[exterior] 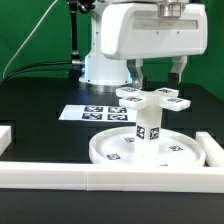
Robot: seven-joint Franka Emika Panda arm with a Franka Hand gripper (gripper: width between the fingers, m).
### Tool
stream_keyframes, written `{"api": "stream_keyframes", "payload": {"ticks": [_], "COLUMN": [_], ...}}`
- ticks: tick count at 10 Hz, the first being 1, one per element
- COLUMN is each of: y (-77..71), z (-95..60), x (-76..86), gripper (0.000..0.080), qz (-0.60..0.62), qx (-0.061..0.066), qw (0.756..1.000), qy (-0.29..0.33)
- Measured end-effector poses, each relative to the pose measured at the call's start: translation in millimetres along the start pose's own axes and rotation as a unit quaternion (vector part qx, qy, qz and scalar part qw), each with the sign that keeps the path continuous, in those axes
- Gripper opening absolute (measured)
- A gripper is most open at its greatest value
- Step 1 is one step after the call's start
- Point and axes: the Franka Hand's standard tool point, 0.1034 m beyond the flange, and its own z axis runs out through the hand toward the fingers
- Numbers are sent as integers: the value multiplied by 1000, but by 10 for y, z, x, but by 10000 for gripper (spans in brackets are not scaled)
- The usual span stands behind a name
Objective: Assemble round table
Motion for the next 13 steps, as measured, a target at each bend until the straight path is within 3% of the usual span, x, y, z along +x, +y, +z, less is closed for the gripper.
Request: {"api": "stream_keyframes", "payload": {"ticks": [4,7,11,13], "y": [14,51,24,14], "z": [22,19,26,59], "x": [-44,-46,-28,-45], "gripper": [648,648,648,648], "qz": [-133,-278,-418,-417], "qx": [-6,-22,-28,-27], "qw": [991,960,907,907], "qy": [-9,-18,-40,-43]}}
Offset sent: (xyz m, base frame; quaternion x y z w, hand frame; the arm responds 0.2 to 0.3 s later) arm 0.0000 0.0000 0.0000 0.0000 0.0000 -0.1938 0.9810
